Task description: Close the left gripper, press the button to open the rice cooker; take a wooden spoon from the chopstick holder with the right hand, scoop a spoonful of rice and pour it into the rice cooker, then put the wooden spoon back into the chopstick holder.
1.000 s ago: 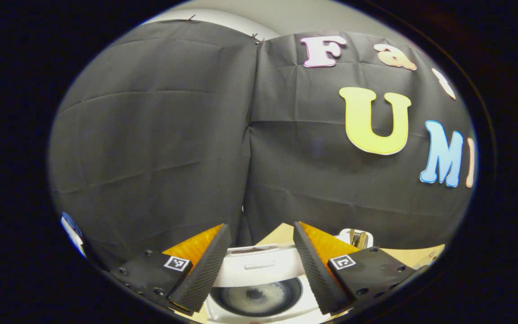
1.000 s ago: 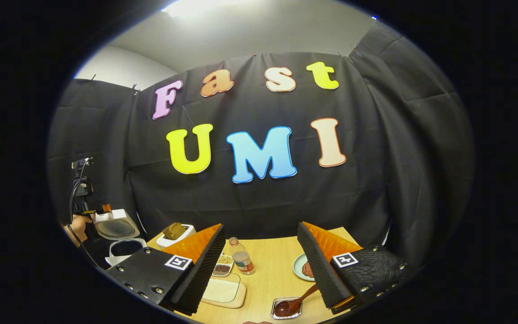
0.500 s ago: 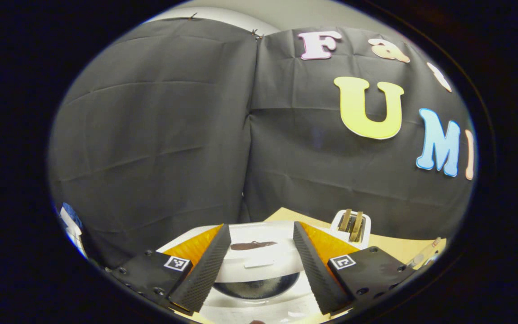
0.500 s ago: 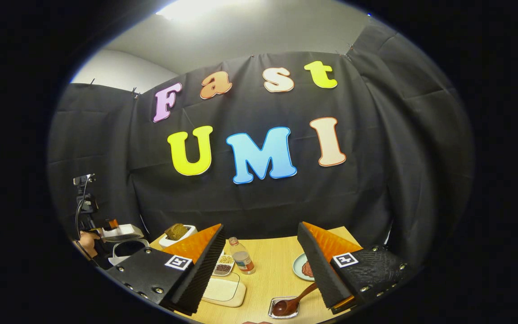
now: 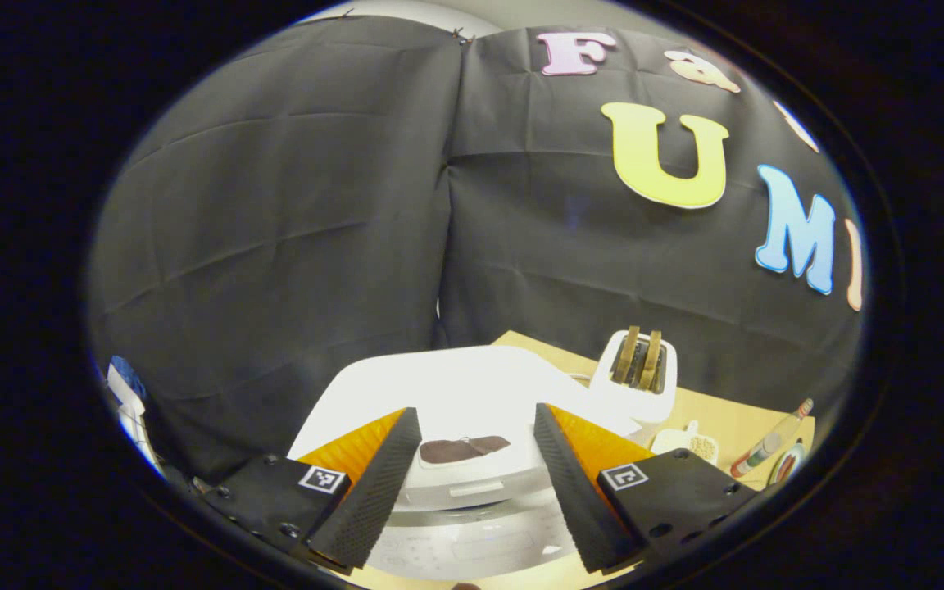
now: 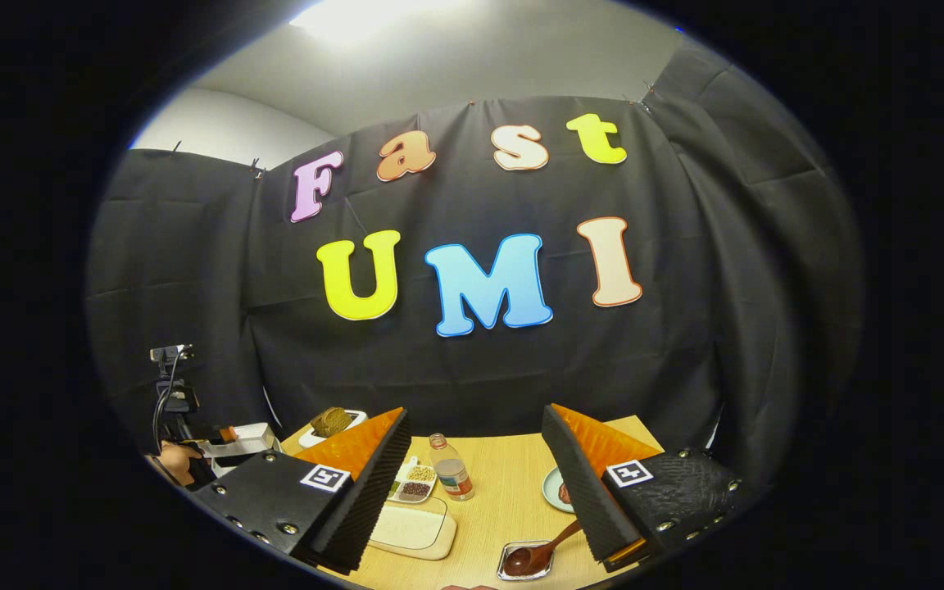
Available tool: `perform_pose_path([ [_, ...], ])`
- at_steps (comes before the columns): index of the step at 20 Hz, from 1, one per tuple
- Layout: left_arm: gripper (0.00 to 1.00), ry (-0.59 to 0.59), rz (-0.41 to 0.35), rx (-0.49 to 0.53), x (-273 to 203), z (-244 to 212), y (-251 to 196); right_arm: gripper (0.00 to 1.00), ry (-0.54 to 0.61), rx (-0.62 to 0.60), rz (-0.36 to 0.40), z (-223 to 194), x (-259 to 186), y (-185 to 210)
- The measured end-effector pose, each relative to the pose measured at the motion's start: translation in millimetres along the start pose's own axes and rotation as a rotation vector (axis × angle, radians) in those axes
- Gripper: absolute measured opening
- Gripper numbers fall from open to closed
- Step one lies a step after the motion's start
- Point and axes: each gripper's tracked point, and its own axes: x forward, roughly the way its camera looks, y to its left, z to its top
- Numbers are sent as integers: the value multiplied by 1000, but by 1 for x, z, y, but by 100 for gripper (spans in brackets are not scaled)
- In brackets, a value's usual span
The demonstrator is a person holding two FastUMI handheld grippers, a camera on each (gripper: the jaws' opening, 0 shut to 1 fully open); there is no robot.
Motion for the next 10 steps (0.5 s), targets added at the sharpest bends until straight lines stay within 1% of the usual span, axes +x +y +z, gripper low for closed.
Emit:
perform_pose_path([
  [3,98,38,5,10,5,-15,-3,98,11,7,-7,-4,-3,0],
  [10,98,94,3,35,7,-30,-3,98,36,12,-24,-14,-5,-1],
])
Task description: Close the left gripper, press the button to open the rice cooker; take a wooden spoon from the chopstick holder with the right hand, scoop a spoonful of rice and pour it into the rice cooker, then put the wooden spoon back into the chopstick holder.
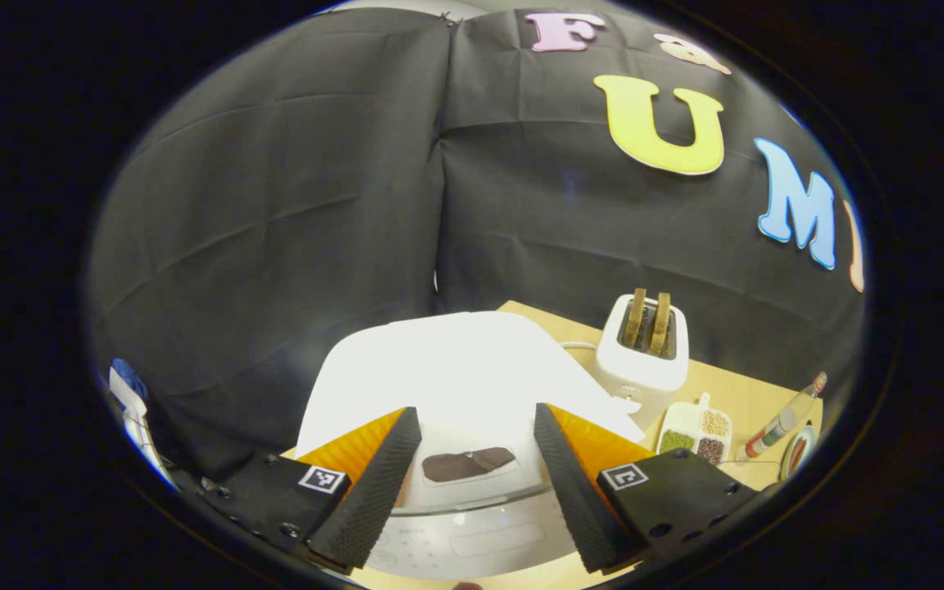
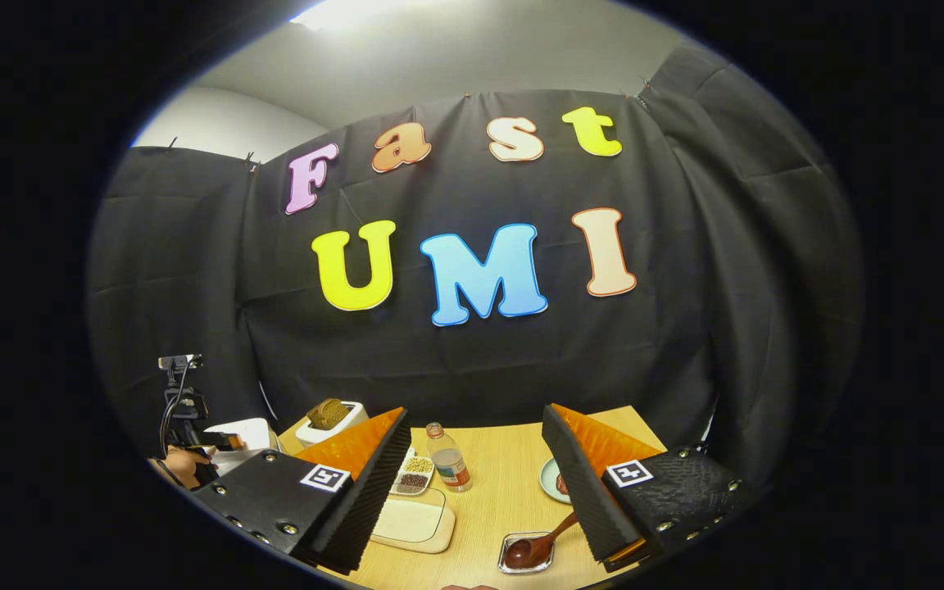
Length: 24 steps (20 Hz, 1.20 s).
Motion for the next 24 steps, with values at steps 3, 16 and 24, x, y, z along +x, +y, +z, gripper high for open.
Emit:
perform_pose_path([
  [3,98,30,5,10,1,-6,4,98,5,4,-2,-2,0,1],
  [16,99,74,-9,27,7,-17,2,98,32,24,7,-11,-1,4],
  [24,98,-100,-114,73,-45,36,-32,98,2,-4,2,1,-7,-10],
])
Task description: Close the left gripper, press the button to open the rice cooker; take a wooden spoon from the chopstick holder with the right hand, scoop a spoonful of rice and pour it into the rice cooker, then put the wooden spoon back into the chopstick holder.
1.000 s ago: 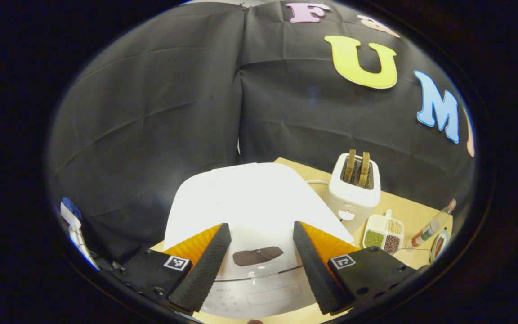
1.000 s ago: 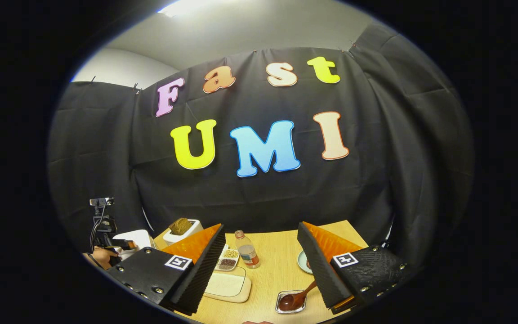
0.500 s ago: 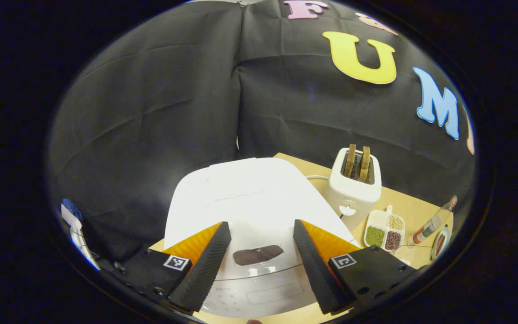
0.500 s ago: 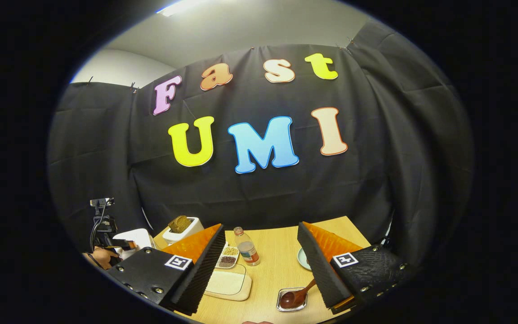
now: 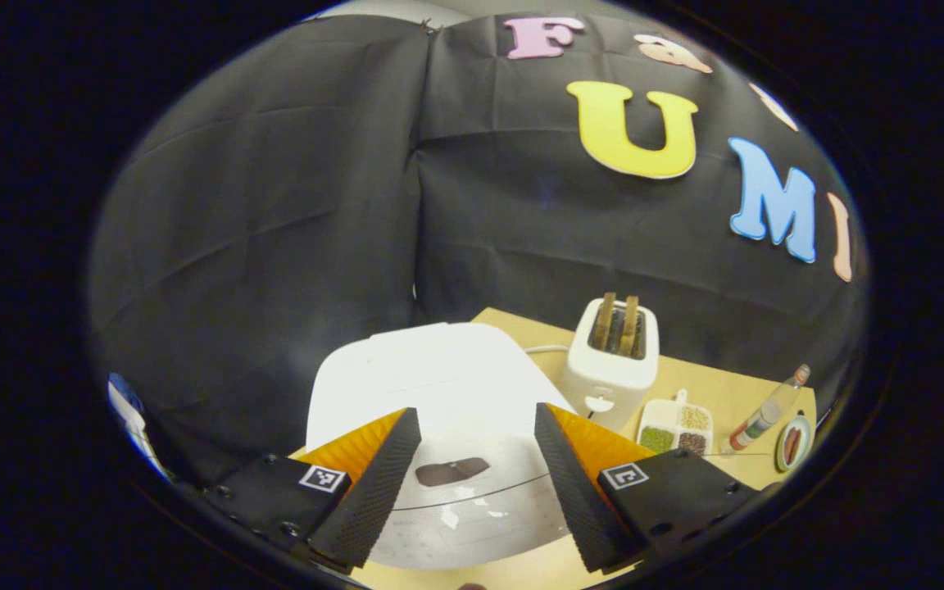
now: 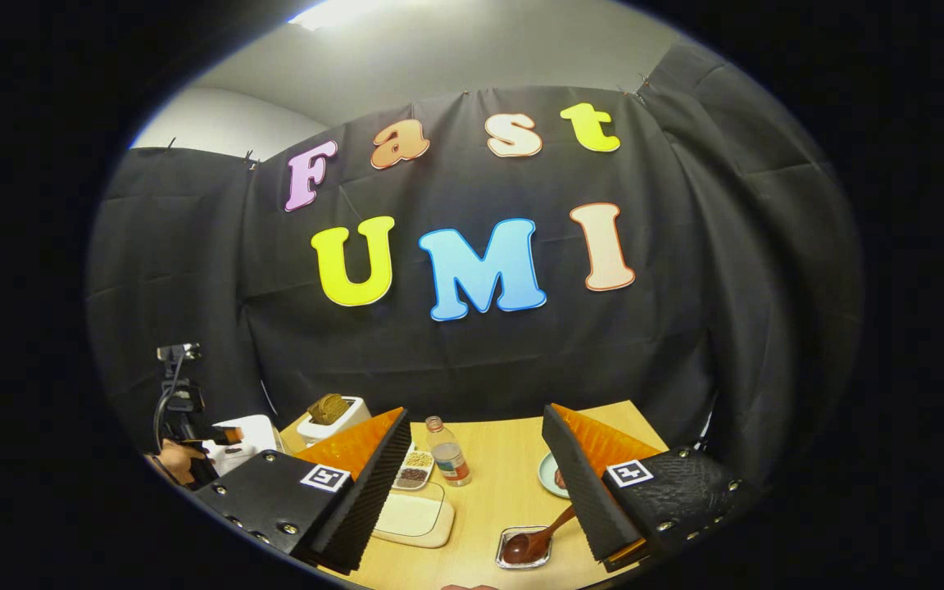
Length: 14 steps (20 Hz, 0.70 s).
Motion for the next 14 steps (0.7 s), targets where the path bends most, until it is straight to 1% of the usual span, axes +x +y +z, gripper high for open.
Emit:
perform_pose_path([
  [2,97,-85,-64,26,-29,34,-29,98,-7,-1,-5,2,-1,-3],
  [3,96,-132,-94,26,-43,51,-44,98,-14,-5,-10,5,-2,-5],
  [5,97,-218,-163,24,-76,86,-74,98,-25,-14,-16,11,-3,-7],
  [8,97,-343,-241,37,-124,125,-112,98,-52,-16,-19,24,-6,-7],
  [10,97,-409,-286,54,-162,141,-136,98,-72,-15,-25,33,-9,-8],
  [11,95,-409,-321,58,-178,139,-148,98,-83,-14,-27,37,-11,-8],
  [13,98,-414,-374,40,-212,137,-170,98,-96,-20,-45,43,-13,-10],
  [14,95,-427,-408,30,-229,140,-183,98,-102,-18,-51,46,-15,-9],
])
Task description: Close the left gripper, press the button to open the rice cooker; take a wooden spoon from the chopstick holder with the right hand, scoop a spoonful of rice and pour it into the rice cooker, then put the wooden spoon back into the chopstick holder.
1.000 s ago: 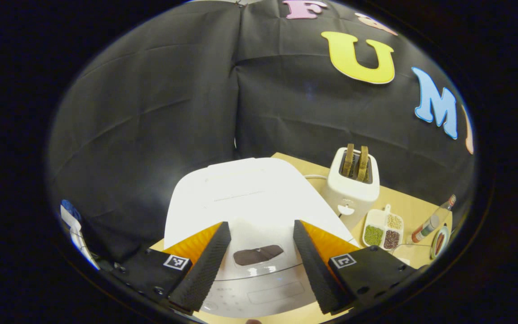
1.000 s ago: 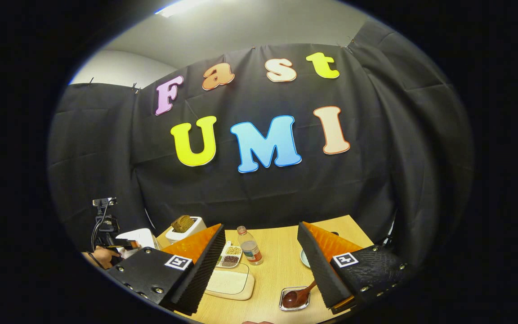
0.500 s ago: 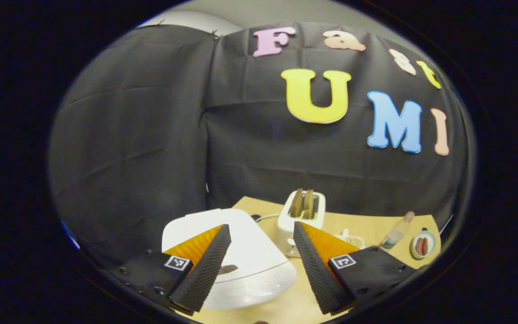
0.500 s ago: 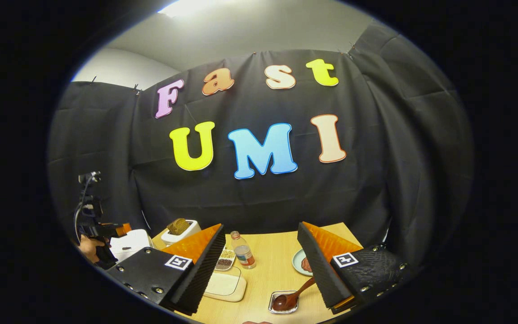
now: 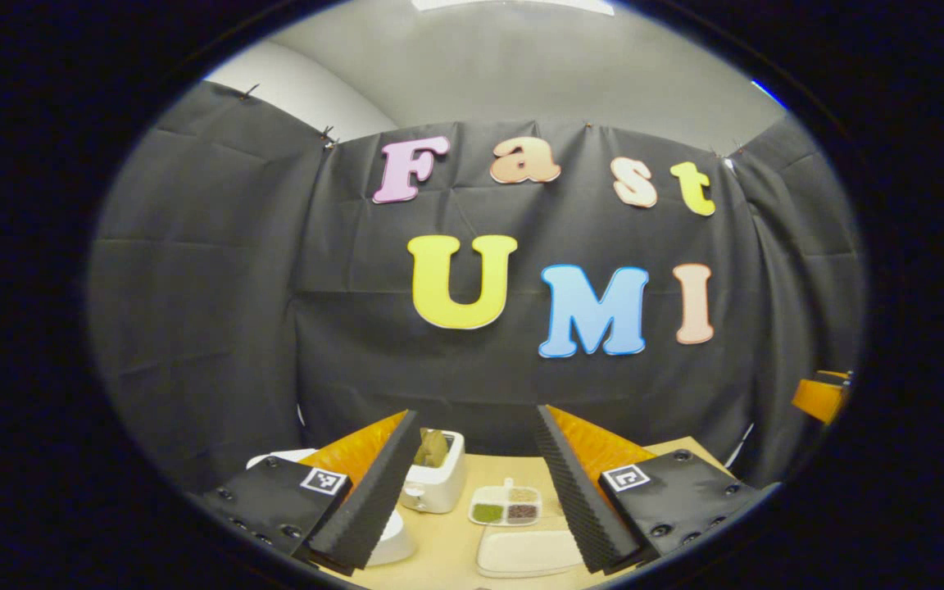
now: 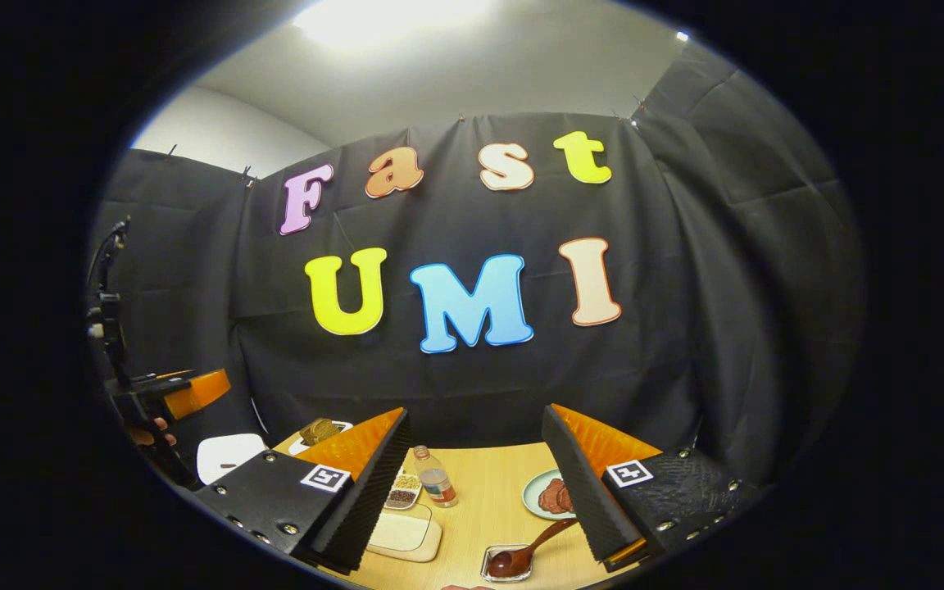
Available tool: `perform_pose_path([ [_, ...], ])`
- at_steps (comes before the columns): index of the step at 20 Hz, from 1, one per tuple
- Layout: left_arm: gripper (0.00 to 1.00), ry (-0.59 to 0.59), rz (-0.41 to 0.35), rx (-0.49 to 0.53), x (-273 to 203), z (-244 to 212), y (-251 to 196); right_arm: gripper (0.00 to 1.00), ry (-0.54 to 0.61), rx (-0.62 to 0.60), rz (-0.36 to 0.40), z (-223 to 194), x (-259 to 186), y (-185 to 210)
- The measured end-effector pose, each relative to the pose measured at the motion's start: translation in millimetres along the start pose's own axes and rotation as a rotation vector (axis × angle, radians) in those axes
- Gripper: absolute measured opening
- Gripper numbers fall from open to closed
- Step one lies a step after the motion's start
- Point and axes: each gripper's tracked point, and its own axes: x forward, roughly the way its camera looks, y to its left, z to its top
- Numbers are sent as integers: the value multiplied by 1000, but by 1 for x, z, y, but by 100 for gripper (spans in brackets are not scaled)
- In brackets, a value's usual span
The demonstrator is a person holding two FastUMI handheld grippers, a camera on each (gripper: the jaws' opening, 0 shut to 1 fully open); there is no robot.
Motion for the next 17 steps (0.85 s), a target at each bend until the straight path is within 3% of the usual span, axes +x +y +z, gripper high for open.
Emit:
perform_pose_path([
  [5,95,5,-92,-1,-18,1,-44,98,-21,26,-13,9,-6,8],
  [7,99,15,-99,-11,-19,-4,-44,98,-20,16,-24,8,-7,10],
  [8,96,13,-101,-18,-18,-3,-42,98,-20,13,-29,7,-7,12],
  [17,96,13,-117,-9,-11,-8,-24,98,-27,5,-44,8,-6,31],
])
